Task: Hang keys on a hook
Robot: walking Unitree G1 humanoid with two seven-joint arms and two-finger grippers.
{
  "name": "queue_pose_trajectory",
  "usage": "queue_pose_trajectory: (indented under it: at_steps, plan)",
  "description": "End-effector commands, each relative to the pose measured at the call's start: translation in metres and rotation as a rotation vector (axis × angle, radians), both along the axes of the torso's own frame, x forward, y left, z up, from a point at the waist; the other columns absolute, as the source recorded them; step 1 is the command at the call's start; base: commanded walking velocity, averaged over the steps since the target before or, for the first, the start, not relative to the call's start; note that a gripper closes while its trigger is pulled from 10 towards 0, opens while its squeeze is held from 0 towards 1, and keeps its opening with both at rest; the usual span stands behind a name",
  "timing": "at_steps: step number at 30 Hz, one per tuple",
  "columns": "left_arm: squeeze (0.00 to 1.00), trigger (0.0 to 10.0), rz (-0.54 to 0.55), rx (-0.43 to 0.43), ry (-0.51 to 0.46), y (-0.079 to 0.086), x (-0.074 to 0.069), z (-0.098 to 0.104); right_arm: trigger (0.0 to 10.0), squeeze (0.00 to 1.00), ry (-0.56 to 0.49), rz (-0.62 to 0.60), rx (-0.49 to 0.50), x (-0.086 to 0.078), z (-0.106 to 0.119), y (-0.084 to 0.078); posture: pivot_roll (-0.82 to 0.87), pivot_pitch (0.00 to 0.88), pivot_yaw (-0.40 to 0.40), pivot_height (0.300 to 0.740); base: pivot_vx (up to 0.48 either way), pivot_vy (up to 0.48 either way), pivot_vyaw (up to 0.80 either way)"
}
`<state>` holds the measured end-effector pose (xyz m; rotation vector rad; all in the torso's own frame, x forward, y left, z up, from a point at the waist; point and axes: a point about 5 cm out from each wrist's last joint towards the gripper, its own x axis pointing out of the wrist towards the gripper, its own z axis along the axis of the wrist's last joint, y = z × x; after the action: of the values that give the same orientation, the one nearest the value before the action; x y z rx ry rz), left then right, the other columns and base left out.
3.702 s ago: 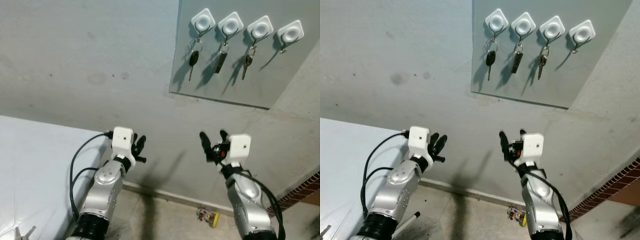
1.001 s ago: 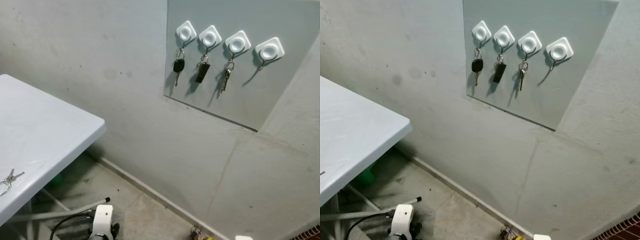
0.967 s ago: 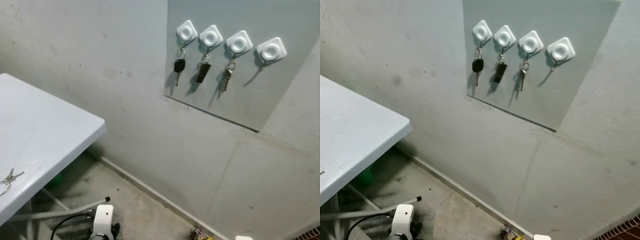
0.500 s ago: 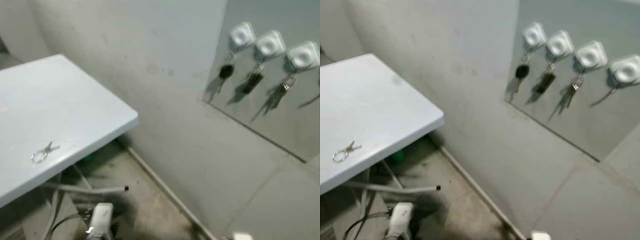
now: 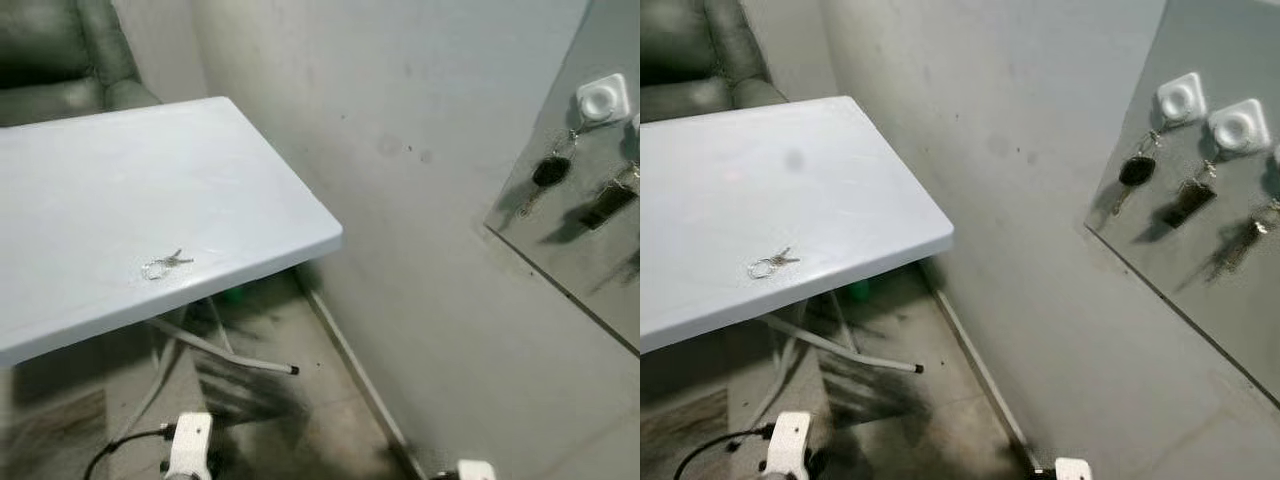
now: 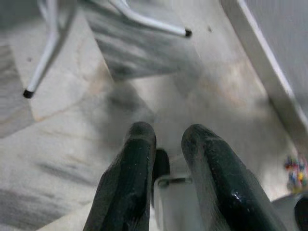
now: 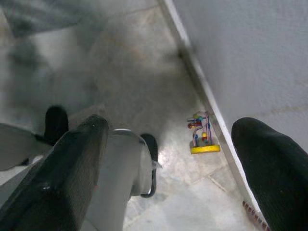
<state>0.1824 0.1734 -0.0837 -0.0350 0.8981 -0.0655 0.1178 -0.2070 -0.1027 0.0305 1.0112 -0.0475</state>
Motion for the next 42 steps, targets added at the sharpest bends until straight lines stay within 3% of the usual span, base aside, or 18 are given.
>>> queue_pose_trajectory:
  at_steps: [1,23,33,42]
  plan:
    - [0.00,10.0,-0.011,0.001,0.017,-0.0015,-0.0042,-0.0023,10.0,0.00,0.012,-0.002,-0.004,-0.0029,-0.0005,-0.0027,-0.13,0.000,-0.017,0.740,0.000,0.000,0.80]
    - [0.00,10.0,-0.005,0.003,0.033,0.0007,-0.0075,-0.0038,10.0,0.00,0.018,-0.007,0.008,-0.0062,-0.0015,-0.0019,-0.13,0.000,-0.017,0.740,0.000,0.000,0.80]
    - [0.00,10.0,0.010,-0.004,0.038,0.0016,-0.0085,-0.0043,10.0,0.00,0.006,-0.050,0.034,-0.0057,-0.0014,-0.0013,-0.13,0.000,-0.017,0.740,0.000,0.000,0.00]
    - [0.00,10.0,0.020,-0.013,0.036,0.0019,-0.0082,-0.0041,10.0,0.00,0.004,-0.057,0.044,-0.0063,-0.0016,-0.0004,-0.13,0.000,-0.018,0.740,0.000,0.374,0.00]
